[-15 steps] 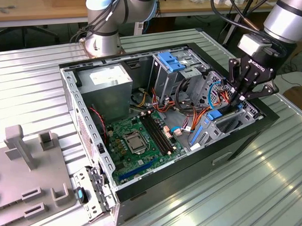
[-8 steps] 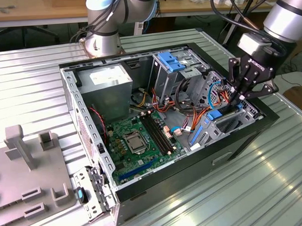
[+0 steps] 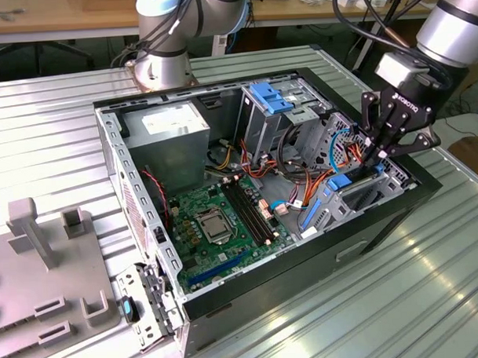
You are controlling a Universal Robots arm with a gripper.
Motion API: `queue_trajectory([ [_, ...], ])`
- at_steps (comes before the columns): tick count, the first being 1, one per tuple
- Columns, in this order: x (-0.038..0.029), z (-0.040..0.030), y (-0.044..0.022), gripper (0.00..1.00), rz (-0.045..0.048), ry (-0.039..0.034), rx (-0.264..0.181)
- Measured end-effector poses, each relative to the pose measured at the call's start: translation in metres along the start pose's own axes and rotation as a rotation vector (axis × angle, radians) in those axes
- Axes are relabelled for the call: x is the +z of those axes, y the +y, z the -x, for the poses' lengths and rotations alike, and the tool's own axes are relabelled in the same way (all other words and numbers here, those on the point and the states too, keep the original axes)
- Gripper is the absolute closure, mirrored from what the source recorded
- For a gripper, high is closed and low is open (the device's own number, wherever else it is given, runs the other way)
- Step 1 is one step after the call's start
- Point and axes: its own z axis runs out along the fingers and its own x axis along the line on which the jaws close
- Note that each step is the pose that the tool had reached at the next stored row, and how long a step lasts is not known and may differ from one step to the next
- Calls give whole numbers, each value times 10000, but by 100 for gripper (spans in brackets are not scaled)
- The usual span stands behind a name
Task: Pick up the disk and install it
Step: 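Insert the first disk wire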
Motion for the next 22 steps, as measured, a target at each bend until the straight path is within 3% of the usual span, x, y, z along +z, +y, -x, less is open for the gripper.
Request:
queue_trajectory([
  [14, 74, 3, -6, 84, -1, 0, 0],
  [22, 79, 3, -6, 84, 0, 0, 0],
])
